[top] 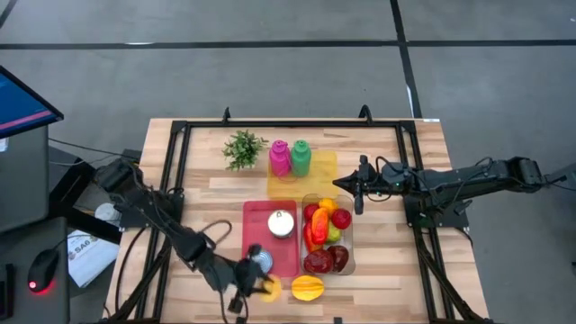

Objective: Pick & Place Food Item
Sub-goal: Put the pear into the transparent bin

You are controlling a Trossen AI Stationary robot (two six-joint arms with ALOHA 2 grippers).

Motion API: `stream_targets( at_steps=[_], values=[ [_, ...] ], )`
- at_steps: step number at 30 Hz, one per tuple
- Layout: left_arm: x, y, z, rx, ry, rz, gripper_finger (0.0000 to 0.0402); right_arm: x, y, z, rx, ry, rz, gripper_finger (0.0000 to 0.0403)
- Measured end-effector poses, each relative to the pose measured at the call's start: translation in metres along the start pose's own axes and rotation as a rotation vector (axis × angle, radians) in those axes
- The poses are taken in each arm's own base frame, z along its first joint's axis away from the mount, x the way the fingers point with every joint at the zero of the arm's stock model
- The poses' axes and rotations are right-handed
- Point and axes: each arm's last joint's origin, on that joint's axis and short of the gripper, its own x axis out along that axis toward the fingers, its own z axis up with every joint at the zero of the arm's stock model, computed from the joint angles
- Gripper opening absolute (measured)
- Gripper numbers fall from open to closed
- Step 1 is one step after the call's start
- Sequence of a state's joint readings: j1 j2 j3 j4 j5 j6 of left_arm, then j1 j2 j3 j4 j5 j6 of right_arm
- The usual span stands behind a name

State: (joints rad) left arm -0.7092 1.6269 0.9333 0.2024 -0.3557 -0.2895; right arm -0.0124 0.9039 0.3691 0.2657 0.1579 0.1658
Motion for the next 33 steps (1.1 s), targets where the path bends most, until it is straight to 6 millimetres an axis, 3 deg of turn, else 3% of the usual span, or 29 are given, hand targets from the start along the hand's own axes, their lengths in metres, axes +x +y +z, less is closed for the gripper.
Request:
stream_targets(
  at_steps=[7,14,25,33],
  values=[
    [-0.024,0.045,0.048,0.055,-0.201,0.198,0.0104,0.0,0.0,0.0,0.001,-0.005,0.001,0.0],
    [-0.01,0.104,0.069,0.012,-0.336,0.247,0.0104,0.0,-0.003,0.003,-0.005,-0.023,-0.013,0.0],
    [0.022,0.184,0.05,-0.082,-0.307,0.417,0.0105,0.0,0.002,0.002,-0.015,-0.017,0.012,0.0],
    [0.041,0.211,0.032,-0.107,-0.271,0.391,0.0105,-0.001,0.004,0.001,-0.017,-0.017,0.02,0.0]
  ],
)
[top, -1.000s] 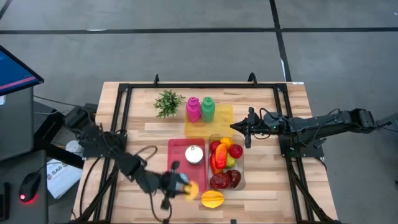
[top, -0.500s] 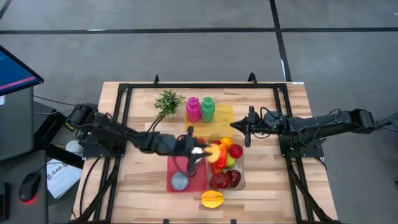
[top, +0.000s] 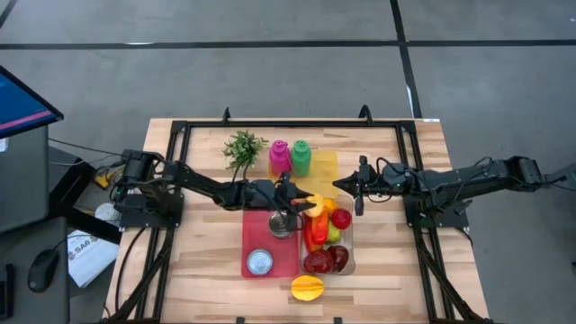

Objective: Pick & Place Food Item
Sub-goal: Put the pear into the transparent bin, then put the starfruit into the transparent bin

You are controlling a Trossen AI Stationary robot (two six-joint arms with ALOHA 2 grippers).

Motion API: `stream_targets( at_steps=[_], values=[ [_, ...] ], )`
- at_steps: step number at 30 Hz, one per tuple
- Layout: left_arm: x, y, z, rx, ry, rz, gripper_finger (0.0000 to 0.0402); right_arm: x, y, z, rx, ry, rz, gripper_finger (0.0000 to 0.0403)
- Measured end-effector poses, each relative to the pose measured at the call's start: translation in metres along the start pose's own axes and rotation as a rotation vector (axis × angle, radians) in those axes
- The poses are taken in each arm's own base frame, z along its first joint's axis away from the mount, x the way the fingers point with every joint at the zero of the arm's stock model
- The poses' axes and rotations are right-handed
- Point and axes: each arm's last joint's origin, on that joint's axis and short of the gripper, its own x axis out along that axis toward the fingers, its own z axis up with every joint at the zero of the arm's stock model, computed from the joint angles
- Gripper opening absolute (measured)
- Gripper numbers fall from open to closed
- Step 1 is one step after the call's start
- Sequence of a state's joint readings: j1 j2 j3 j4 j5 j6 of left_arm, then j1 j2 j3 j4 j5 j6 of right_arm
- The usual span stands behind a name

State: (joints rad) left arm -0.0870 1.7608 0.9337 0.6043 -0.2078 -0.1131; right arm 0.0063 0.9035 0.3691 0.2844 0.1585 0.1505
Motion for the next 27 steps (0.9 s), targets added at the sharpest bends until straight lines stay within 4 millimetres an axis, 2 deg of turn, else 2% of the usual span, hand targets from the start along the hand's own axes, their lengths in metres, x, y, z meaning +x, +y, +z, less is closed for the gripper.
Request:
stream_targets(
  at_steps=[8,12,15,23,27],
  values=[
    [0.003,0.001,-0.008,0.01,0.05,0.01,0.0106,0.0,0.0,0.0,0.0,0.0,0.0,0.0],
    [0.002,0.001,-0.01,0.015,0.064,0.009,0.0125,0.0,0.0,0.0,0.0,0.0,0.0,0.0],
    [0.002,0.0,-0.01,0.017,0.067,0.008,0.0164,0.0,0.0,0.0,0.0,0.0,0.0,0.0],
    [0.001,0.0,-0.002,0.082,0.008,-0.003,0.0309,0.0,0.0,0.0,0.0,0.0,0.0,0.0],
    [-0.008,-0.001,0.013,0.082,-0.03,-0.026,0.0349,0.0,0.0,0.0,0.0,-0.001,0.001,0.0]
  ],
)
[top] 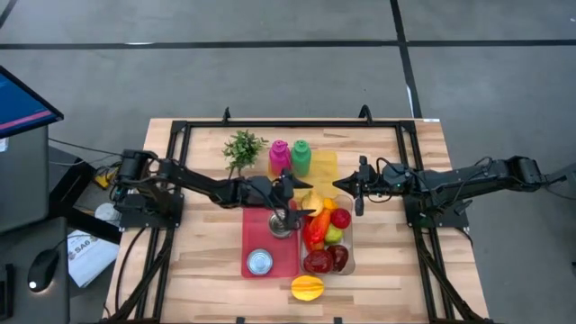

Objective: Pick & Place Food Item
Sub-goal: Put the starfruit into the transparent bin

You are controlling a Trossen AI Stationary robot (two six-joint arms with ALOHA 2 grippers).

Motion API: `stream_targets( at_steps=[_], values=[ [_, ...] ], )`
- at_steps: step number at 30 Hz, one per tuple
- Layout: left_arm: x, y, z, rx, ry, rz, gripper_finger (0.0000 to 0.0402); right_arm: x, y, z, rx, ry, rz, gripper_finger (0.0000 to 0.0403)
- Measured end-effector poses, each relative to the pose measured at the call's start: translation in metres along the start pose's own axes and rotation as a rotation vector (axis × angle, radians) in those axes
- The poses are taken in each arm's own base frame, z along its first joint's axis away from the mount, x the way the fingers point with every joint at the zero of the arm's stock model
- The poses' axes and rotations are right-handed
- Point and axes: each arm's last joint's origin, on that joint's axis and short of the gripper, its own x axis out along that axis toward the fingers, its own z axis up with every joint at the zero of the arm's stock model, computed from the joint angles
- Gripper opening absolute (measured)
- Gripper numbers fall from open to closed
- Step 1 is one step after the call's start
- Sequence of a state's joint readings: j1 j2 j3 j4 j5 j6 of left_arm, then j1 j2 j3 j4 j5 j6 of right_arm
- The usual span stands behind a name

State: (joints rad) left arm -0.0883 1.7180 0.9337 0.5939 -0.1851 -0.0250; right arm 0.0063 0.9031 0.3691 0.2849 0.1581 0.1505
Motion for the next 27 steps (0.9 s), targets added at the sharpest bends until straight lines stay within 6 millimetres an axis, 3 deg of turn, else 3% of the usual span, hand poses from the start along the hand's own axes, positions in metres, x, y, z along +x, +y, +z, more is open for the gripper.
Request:
stream_targets(
  at_steps=[4,10,15,23,27],
  values=[
    [-0.018,-0.003,0.025,-0.003,-0.044,-0.105,0.0351,0.0,0.001,0.0,-0.001,0.0,0.004,0.0],
    [-0.048,-0.028,0.046,0.014,-0.029,-0.241,0.0311,-0.002,0.008,0.0,-0.048,-0.001,0.043,0.0],
    [-0.064,-0.069,0.041,0.043,-0.005,-0.25,0.0267,-0.003,0.014,-0.001,-0.071,-0.007,0.077,0.0],
    [-0.084,-0.136,0.016,0.097,0.003,-0.203,0.0224,-0.003,0.016,-0.001,-0.073,-0.01,0.086,0.0],
    [-0.082,-0.159,0.001,0.083,-0.037,-0.239,0.0212,-0.003,0.016,0.0,-0.071,-0.014,0.086,0.0]
  ],
)
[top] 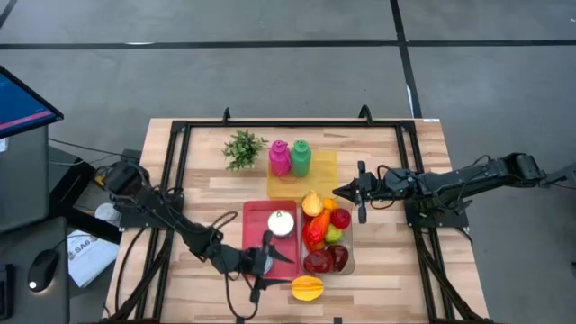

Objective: Pick & Place Food Item
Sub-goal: Put the starfruit into the transparent bin

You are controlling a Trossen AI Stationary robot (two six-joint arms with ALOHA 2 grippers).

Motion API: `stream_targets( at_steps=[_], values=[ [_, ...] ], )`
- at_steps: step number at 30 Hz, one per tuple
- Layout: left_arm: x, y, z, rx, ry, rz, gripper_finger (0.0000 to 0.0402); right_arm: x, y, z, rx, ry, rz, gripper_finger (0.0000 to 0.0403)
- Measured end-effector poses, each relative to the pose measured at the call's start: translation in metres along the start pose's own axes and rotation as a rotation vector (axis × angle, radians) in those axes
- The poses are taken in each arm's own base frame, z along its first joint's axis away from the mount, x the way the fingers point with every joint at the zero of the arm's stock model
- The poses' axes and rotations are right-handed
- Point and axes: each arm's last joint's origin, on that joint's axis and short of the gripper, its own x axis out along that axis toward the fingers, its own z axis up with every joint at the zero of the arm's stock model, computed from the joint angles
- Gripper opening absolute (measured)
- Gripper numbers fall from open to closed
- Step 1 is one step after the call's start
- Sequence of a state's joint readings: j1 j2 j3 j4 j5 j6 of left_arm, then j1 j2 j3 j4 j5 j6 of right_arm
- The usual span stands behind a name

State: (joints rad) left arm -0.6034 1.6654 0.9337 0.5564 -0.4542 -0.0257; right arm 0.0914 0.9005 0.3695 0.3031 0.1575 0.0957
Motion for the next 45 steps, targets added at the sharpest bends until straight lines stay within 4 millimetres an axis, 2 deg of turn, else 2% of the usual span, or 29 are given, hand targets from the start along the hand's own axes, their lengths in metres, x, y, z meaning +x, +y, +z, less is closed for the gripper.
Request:
stream_targets(
  at_steps=[3,12,18,21,28,37,45],
  values=[
    [0.01,-0.011,-0.012,-0.018,-0.04,-0.015,0.0207,0.0,0.0,0.0,0.001,0.001,0.0,0.0],
    [0.039,-0.039,-0.047,0.01,0.038,-0.042,0.0209,0.0,0.001,-0.001,0.031,0.007,0.002,0.0],
    [0.058,-0.049,-0.069,-0.008,0.127,-0.011,0.0209,0.0,0.001,-0.002,0.033,0.02,0.001,0.0],
    [0.064,-0.051,-0.073,-0.001,0.146,0.02,0.0209,0.0,0.001,-0.002,0.035,0.025,0.003,0.0],
    [0.065,-0.048,-0.079,-0.05,0.188,0.085,0.0209,0.0,0.001,-0.004,0.058,0.037,0.001,0.0],
    [0.057,-0.058,-0.088,-0.073,0.261,0.059,0.0209,0.0,0.001,-0.004,0.046,0.04,0.0,0.0],
    [0.06,-0.051,-0.09,-0.105,0.287,0.084,0.0209,0.0,0.0,-0.004,0.043,0.04,-0.001,0.0]
  ],
)
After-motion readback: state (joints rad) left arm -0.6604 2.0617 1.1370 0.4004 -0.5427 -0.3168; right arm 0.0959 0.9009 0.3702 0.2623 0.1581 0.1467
